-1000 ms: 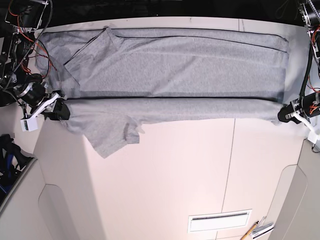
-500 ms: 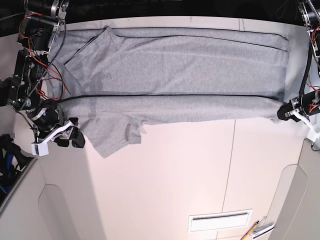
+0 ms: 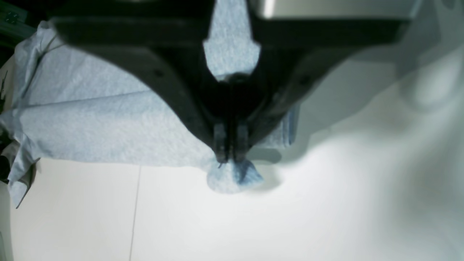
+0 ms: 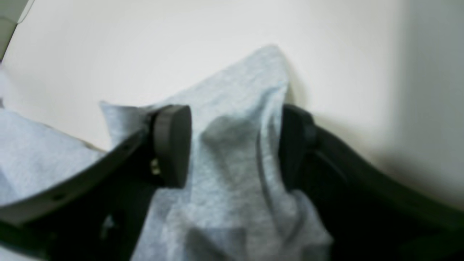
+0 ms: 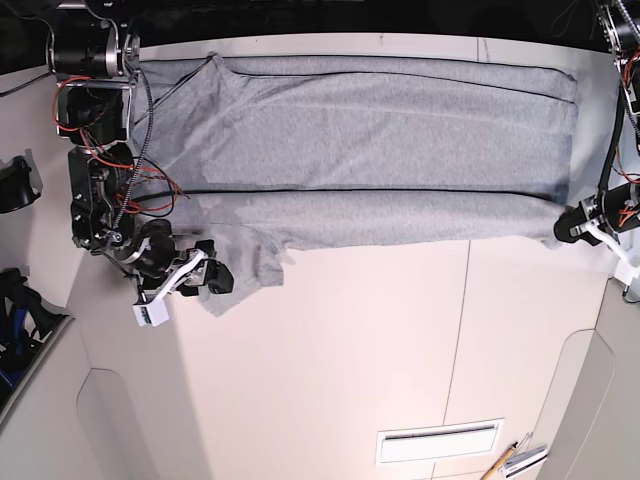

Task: Fold the T-shirt properly
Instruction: 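Fold the hem up over the shirt toward the collar with both grippers, then regrasp the folded strip's end with the left gripper and tug it straight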

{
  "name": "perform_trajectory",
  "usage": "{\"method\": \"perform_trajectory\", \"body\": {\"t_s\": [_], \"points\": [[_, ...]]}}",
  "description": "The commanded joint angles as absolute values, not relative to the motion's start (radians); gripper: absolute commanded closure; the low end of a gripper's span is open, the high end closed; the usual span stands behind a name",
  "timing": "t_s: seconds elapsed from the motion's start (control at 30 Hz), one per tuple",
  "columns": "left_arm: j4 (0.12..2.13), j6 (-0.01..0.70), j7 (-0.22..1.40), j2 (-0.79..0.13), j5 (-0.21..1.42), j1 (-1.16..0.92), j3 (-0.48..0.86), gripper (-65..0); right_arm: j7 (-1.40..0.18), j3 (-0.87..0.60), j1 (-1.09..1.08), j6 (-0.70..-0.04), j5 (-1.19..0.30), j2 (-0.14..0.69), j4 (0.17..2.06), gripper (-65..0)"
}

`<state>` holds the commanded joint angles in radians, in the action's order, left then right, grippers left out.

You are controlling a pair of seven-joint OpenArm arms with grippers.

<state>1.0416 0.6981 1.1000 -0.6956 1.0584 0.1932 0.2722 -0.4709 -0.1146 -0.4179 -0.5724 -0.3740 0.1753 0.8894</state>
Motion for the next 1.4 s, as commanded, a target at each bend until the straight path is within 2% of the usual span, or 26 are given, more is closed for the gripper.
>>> {"method": "perform_trajectory", "body": {"t_s": [0.1, 0.13, 0.3, 0.5, 0.67, 1.0, 1.2, 1.23, 1.3, 1.4], "points": [[1.042, 0.698, 1.1, -0.696, 1.058, 0.193, 0.272, 0.0, -0.471, -0.115, -0.418, -0.572, -0.374, 0.165, 0.893, -4.3], [1.042, 0.698, 1.1, -0.696, 1.058, 0.193, 0.272, 0.0, -0.471, -0.115, -0.418, -0.572, -0.374, 0.163, 0.9, 0.0], [1.042, 0.698, 1.127, -0.696, 1.116, 0.194, 0.273, 0.0, -0.603, -0.146, -0.412, -0.573, -0.406, 0.165, 1.023, 0.0], [1.043, 0.698, 1.256, -0.722, 1.256, 0.193, 0.274, 0.0, -0.766, -0.26, -0.233, -0.585, -0.529, 0.171, 1.425, 0.0], [1.043, 0.698, 1.396, -0.771, 1.455, 0.187, 0.274, 0.0, -0.794, -0.341, -0.037, -0.584, -0.611, 0.193, 1.65, 0.0], [1.061, 0.698, 1.396, -0.826, 1.484, 0.088, 0.274, 0.0, -0.843, -0.473, 0.138, -0.603, -0.748, 0.219, 1.71, 0.0], [1.08, 0.698, 1.396, -0.831, 1.484, 0.022, 0.274, 0.0, -0.865, -0.485, 0.229, -0.605, -0.778, 0.218, 1.715, 0.0], [1.08, 0.698, 1.396, -0.831, 1.484, 0.011, 0.274, -1.6, -0.865, -0.485, 0.244, -0.605, -0.778, 0.218, 1.715, 0.0], [1.08, 0.698, 1.396, -0.831, 1.484, -0.006, 0.274, -10.7, -0.865, -0.485, 0.273, -0.598, -0.778, 0.218, 1.715, 0.0], [1.08, 0.698, 1.396, -0.831, 1.484, -0.017, 0.274, -13.7, -0.865, -0.485, 0.293, -0.598, -0.774, 0.218, 1.714, 0.0]]}}
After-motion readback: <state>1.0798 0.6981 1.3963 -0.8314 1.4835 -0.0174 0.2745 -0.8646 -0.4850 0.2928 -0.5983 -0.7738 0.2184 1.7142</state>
